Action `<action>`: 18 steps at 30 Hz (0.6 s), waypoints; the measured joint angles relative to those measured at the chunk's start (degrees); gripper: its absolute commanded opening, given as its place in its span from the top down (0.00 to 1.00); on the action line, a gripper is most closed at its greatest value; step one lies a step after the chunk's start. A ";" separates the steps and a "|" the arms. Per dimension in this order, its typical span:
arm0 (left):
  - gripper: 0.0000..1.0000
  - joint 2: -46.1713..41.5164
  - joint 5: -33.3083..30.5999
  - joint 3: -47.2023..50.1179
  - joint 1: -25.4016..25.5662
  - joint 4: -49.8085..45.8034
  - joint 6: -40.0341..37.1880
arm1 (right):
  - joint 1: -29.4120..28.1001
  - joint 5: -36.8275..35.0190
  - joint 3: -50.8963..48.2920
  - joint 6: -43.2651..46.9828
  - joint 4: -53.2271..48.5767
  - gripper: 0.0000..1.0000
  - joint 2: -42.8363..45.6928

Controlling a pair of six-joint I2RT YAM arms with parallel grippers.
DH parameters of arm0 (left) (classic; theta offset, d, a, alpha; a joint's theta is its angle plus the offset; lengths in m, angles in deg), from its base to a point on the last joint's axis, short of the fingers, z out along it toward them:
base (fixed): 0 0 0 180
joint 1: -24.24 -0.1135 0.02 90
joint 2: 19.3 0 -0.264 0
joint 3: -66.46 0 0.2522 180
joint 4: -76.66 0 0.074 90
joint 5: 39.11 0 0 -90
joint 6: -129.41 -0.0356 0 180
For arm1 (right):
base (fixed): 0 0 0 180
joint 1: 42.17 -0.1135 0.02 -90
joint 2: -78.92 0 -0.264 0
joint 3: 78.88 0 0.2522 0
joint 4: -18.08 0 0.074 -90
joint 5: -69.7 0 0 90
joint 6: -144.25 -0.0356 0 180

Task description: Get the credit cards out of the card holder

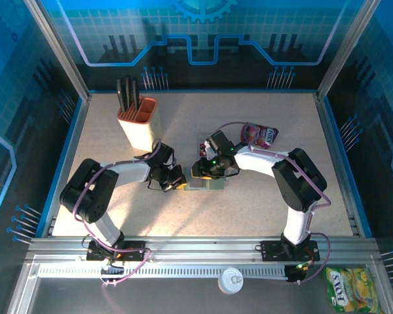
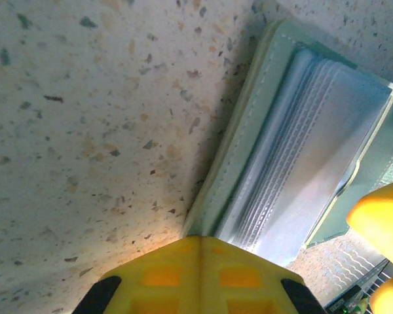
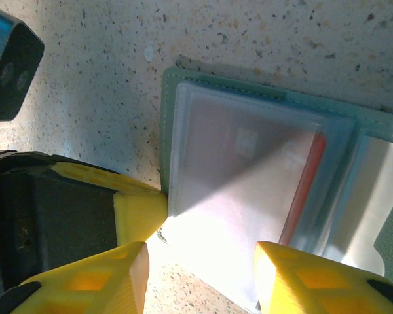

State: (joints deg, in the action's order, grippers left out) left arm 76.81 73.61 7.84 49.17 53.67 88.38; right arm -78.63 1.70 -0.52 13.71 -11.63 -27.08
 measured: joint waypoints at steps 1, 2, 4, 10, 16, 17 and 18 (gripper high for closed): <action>1.00 0.00 0.00 0.00 0.00 0.00 0.00 | 0.00 0.11 0.00 -0.02 0.13 0.55 -0.15; 1.00 0.04 0.00 0.00 0.00 0.00 -0.02 | 0.00 0.17 0.00 -0.02 0.20 0.56 -0.35; 1.00 0.09 0.02 0.00 0.00 0.00 -0.04 | 0.00 0.48 0.00 -0.02 0.22 0.57 -0.55; 1.00 0.11 0.02 0.00 0.00 0.02 -0.90 | 0.00 1.92 0.00 -0.22 1.70 0.58 -1.42; 1.00 0.11 0.02 -0.02 0.00 0.02 -1.07 | 0.00 1.88 0.00 -0.17 1.49 0.57 -2.49; 1.00 0.11 0.02 -0.02 0.00 0.02 -1.07 | 0.00 1.73 0.00 -0.11 1.33 0.57 -2.49; 1.00 0.11 0.02 -0.02 0.00 0.02 -1.07 | 0.00 1.44 0.00 0.07 1.11 0.57 -2.49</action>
State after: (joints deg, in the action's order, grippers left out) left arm 76.92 73.63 7.81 49.17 53.69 87.31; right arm -78.63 3.14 -0.52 13.78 -10.51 -29.57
